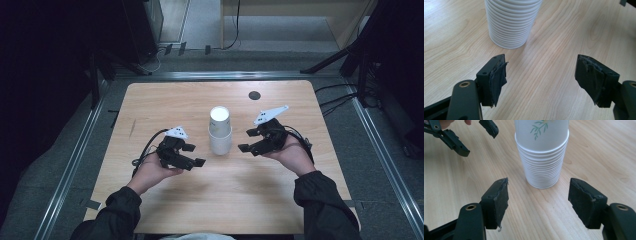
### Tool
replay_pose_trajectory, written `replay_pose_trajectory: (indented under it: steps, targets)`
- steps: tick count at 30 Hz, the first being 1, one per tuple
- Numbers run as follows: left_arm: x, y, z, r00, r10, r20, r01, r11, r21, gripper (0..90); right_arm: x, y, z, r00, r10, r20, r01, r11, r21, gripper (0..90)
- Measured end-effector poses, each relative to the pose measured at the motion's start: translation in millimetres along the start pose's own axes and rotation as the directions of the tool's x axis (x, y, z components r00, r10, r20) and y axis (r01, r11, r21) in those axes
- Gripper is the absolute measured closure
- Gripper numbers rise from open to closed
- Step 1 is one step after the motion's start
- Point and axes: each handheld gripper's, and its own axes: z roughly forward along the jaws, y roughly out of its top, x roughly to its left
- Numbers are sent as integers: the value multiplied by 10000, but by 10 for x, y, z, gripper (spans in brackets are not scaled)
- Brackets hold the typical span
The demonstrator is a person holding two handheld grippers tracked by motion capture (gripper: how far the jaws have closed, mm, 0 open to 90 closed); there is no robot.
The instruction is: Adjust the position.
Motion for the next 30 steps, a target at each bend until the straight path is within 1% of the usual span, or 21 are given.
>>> replay_pose_trajectory:
  steps: [3,4,5,6,7,8,9,11,13,16,17,20,21,22,23,24,26,27,28,29,30]
  targets:
    - [30,1,8,9997,-148,193,150,9998,-93,252,1,44,11,9997,-252,67,249,9989,392,329]
    - [39,0,10,9997,-133,223,135,9999,-106,252,-16,92,6,9992,-349,170,342,9984,442,329]
    - [44,0,10,9995,-161,285,164,9998,-103,252,-16,92,6,9992,-349,170,342,9984,442,329]
    - [50,-3,7,9993,-97,359,100,9999,-81,251,-26,119,1,9993,-332,146,326,9985,435,329]
    - [50,0,1,9994,-97,329,99,9999,-57,251,-42,172,-12,9995,-310,80,307,9988,369,329]
    - [51,6,-8,9996,-66,276,67,10000,-22,251,-42,172,-12,9995,-310,80,307,9988,369,329]
    - [49,12,-18,9997,-80,243,82,9999,-79,251,-59,220,-15,9995,-307,71,305,9991,303,329]
    - [49,19,-37,9997,-84,239,88,9998,-196,251,-64,237,-15,9994,-318,103,314,9988,366,329]
    - [49,9,-43,9999,-16,118,17,10000,-90,252,-94,266,-18,9992,-401,56,398,9977,541,327]
    - [53,-4,-46,10000,27,58,-27,10000,-21,252,-120,278,-25,9993,-364,49,361,9979,534,327]
    - [57,-10,-49,10000,49,25,-49,10000,-45,252,-148,299,-29,9994,-356,42,353,9981,495,327]
    - [60,-9,-53,10000,-20,11,21,9999,-129,252,-165,336,-30,9994,-358,7,357,9985,418,326]
    - [61,-7,-59,10000,-30,17,31,9999,-123,252,-166,382,-27,9991,-431,-28,431,9983,391,319]
    - [57,-7,-65,10000,-37,-11,36,9999,-130,252,-166,382,-27,9991,-431,-28,431,9983,391,319]
    - [49,-10,-77,10000,-2,-35,2,9999,-135,253,-154,425,-18,9985,-546,-47,548,9976,435,307]
    - [49,-10,-77,10000,-2,-35,2,9999,-135,253,-154,425,-18,9985,-546,-47,548,9976,435,307]
    - [42,-21,-91,10000,-20,-33,19,9999,-143,253,-135,461,-3,9974,-715,-39,716,9963,474,299]
    - [35,-38,-105,10000,0,-79,-1,9999,-111,253,-118,501,19,9966,-815,-114,820,9950,565,289]
    - [35,-38,-105,10000,0,-79,-1,9999,-111,253,-118,501,19,9966,-815,-114,820,9950,565,289]
    - [35,-48,-111,9999,33,-106,-34,10000,-79,253,-107,547,46,9946,-1035,-89,1038,9922,695,278]
    - [33,-60,-118,9999,22,-118,-23,10000,-81,253,-107,547,46,9946,-1035,-89,1038,9922,695,278]
